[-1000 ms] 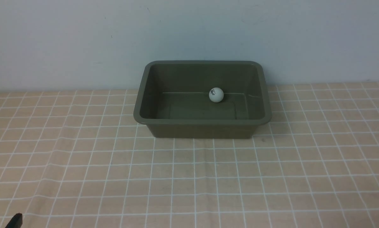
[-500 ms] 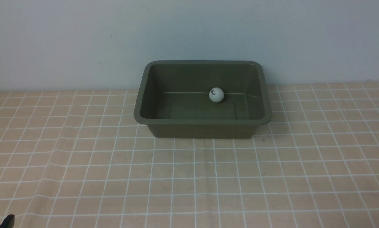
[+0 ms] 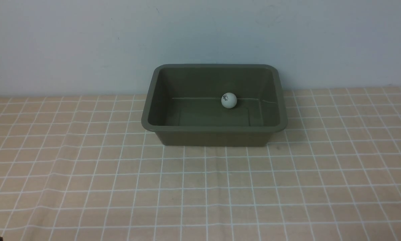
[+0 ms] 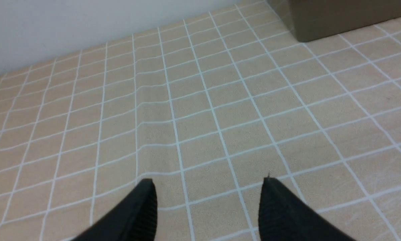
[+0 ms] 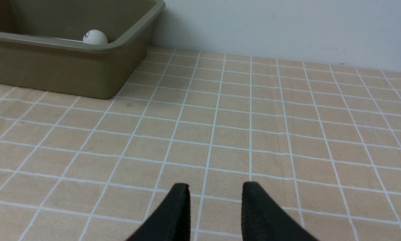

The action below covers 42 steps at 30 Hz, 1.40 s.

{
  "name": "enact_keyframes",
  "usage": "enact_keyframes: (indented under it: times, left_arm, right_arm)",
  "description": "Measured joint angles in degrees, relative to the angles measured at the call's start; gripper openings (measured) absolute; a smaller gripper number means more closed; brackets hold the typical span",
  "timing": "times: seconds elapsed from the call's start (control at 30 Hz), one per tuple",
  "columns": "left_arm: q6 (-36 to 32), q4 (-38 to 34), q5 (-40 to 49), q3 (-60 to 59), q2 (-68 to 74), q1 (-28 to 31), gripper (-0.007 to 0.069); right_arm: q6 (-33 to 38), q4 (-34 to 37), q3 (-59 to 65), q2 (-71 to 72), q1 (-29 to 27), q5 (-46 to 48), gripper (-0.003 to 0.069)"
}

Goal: Put the table tennis balls into the box on the light coffee tablecloth.

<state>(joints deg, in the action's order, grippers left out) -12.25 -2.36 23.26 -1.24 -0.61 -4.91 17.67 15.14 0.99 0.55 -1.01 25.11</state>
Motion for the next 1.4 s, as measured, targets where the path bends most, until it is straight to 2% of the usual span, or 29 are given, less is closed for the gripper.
enact_keyframes:
  times: [0.67, 1.0, 1.4]
  left_arm:
    - [2.1, -0.1, 0.0, 0.0, -0.1, 0.1, 0.034]
    - [3.8, -0.1, 0.0, 0.0, -0.1, 5.8, 0.034]
    - [6.7, 0.5, 0.1, 0.0, -0.1, 6.1, 0.034]
  right_arm:
    - [0.2, 0.0, 0.0, 0.0, 0.0, 0.0, 0.0211]
    - [0.2, 0.0, 0.0, 0.0, 0.0, 0.0, 0.0211]
    - [0.2, 0.0, 0.0, 0.0, 0.0, 0.0, 0.0211]
